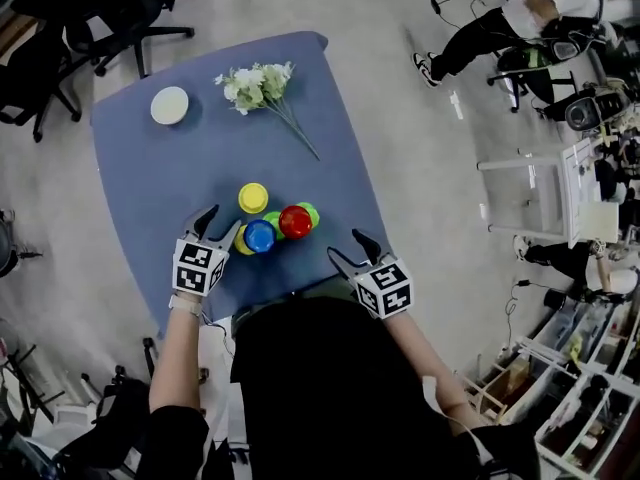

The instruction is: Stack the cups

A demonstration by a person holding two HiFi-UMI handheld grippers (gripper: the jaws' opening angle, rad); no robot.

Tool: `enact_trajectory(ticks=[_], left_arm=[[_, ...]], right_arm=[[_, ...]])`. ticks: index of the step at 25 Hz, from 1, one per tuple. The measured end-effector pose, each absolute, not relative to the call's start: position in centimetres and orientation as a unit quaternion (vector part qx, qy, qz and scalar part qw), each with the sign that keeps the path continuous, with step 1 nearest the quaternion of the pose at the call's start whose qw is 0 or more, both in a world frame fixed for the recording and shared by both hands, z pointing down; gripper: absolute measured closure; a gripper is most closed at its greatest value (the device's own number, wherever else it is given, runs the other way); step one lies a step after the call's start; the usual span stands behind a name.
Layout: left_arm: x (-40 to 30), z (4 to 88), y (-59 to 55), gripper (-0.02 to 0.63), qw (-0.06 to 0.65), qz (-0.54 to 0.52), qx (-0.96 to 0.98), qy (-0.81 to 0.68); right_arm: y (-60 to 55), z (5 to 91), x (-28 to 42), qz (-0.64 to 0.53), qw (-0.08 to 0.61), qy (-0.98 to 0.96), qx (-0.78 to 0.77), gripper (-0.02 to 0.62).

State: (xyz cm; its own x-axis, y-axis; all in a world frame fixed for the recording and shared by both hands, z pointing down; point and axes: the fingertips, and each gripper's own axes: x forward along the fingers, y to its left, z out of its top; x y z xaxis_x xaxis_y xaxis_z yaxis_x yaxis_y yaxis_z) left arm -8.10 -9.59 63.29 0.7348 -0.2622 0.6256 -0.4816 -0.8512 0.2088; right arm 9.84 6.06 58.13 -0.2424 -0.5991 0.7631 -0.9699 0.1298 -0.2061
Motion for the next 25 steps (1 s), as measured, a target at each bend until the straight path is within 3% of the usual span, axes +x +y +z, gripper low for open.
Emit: enact_trajectory(ticks=[16,25], left_arm=[[-2.0,65.9,-9.9,0.362,0.141,0.339,0.928,-0.063],[-0.4,66.3,-11.1,0.374,0.128,0.34,0.929,-0.073]], right_arm=[[10.2,58.7,13.3,0.391,0.243,-0.628,0.627,0.321],[11.0,58.6,14.3,0.393,0.236,-0.619,0.638,0.321]])
